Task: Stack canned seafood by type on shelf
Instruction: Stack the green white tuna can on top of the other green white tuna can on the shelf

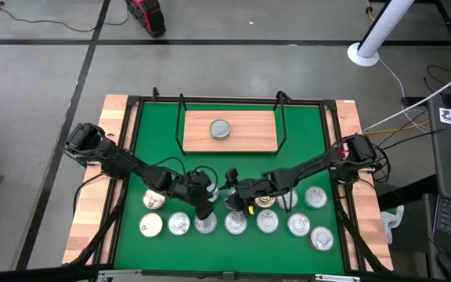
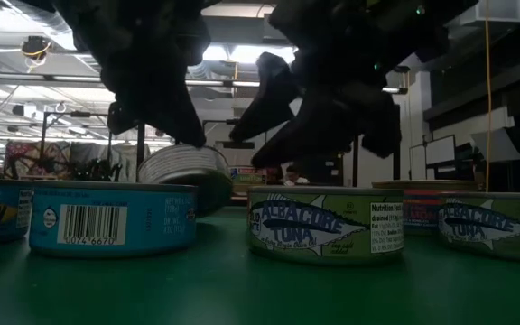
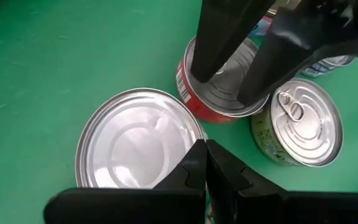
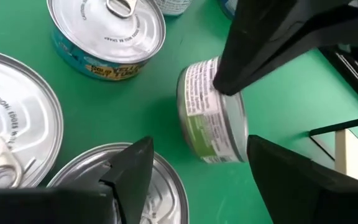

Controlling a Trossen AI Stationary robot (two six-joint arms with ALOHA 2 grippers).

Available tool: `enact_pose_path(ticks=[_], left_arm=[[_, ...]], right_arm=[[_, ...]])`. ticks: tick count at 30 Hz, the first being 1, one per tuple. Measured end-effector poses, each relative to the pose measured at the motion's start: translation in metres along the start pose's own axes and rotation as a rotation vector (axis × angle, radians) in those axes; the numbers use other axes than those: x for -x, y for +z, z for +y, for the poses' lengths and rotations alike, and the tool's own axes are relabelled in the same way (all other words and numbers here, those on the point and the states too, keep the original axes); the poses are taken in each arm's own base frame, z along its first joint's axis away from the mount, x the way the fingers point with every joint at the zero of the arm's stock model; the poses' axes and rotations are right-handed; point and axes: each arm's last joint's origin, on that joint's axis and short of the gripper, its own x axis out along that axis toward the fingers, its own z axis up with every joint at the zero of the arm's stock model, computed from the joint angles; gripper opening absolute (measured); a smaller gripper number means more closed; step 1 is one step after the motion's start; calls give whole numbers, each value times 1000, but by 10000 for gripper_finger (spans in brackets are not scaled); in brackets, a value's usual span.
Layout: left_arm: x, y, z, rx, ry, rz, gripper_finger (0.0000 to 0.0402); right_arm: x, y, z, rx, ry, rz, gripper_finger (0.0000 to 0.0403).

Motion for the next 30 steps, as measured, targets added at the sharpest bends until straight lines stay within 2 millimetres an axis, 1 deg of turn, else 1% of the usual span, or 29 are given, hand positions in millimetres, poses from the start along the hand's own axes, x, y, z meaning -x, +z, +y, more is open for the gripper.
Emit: enact_pose_path(ticks=[5, 12, 18, 30], left_arm=[[-1, 6, 0, 23, -20, -26, 0], [-3, 10, 3, 42, -22, -30, 0], [-3, 15, 0, 64, -62, -61, 0], [-2, 18, -3, 69, -96, -87, 0]], right_arm=[[-7, -3, 3, -1, -9, 0, 257], [-7, -1, 1, -6, -54, -1, 257], [-7, -1, 0, -8, -71, 5, 257], [-7, -3, 2, -4, -40, 17, 257]])
